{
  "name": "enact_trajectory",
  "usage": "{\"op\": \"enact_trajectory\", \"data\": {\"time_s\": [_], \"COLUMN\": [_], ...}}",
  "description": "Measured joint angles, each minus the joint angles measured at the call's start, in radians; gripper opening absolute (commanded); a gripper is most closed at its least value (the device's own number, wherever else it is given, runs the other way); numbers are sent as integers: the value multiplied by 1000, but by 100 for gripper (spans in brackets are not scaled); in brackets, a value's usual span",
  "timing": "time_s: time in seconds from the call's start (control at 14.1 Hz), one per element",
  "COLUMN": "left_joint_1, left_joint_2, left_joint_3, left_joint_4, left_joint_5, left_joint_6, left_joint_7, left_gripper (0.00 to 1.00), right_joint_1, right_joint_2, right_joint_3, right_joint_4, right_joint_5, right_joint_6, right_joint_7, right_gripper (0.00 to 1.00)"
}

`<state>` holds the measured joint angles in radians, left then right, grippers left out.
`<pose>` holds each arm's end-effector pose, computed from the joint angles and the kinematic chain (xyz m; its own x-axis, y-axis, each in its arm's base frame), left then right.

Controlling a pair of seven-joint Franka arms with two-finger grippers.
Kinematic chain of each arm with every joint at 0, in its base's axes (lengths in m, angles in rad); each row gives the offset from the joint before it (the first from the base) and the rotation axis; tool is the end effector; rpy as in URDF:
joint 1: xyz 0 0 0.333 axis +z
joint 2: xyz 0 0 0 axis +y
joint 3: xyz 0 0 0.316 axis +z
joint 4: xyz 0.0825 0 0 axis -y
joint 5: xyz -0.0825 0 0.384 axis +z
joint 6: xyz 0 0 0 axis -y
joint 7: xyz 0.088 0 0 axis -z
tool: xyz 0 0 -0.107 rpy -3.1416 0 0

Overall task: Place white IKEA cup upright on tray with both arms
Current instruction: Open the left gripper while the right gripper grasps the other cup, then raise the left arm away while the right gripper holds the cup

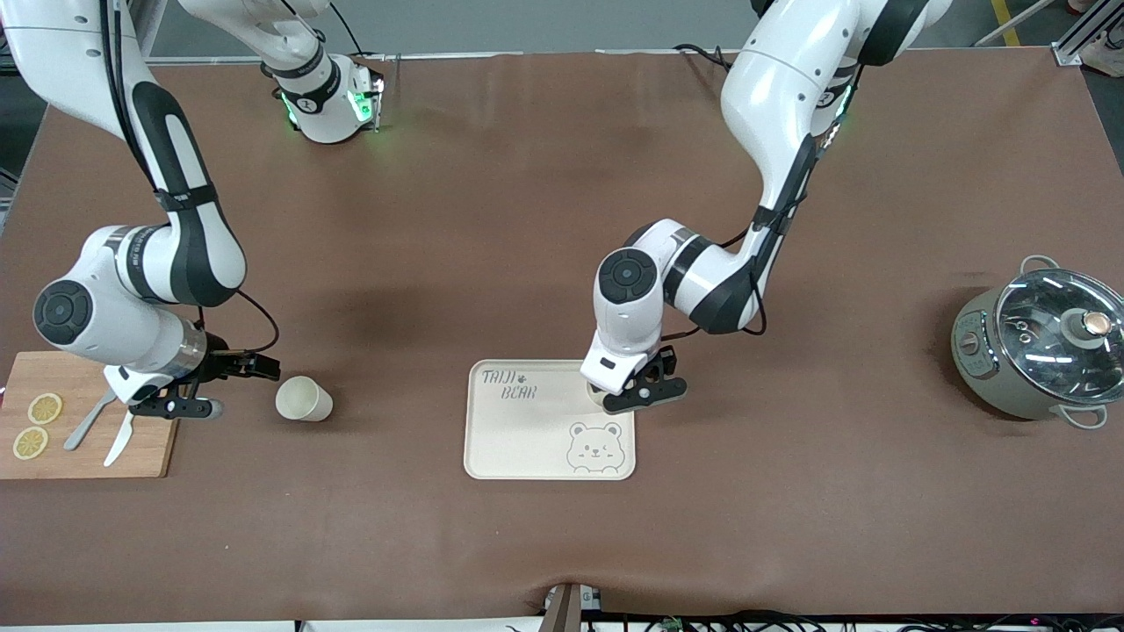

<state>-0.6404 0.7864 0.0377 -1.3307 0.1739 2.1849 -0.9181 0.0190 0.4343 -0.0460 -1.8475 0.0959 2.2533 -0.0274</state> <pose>0.6164 -0.4244 0.2690 0.9647 0.1981 0.1735 0.2111 -0.9757 -0.0597 0.6375 -0.0127 0.2877 0.9980 -0.0563 -0.0276 -0.0578 -0.9969 -0.0541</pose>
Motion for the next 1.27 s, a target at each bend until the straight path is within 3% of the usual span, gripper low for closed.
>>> {"op": "enact_trajectory", "data": {"time_s": [0.21,0.49,0.99,1.27], "left_joint_1": [59,220,466,508], "left_joint_2": [-68,-164,-109,-153], "left_joint_3": [2,6,4,4], "left_joint_4": [7,9,-10,2], "left_joint_5": [-41,-117,-208,-208], "left_joint_6": [-75,-171,-112,-116], "left_joint_7": [126,419,784,837], "left_gripper": [100,100,100,100], "right_joint_1": [6,6,15,23], "right_joint_2": [20,54,113,128], "right_joint_3": [0,0,1,1], "right_joint_4": [0,1,4,4], "right_joint_5": [7,8,15,21], "right_joint_6": [37,82,155,169], "right_joint_7": [0,1,1,2], "right_gripper": [100,100,100,100]}}
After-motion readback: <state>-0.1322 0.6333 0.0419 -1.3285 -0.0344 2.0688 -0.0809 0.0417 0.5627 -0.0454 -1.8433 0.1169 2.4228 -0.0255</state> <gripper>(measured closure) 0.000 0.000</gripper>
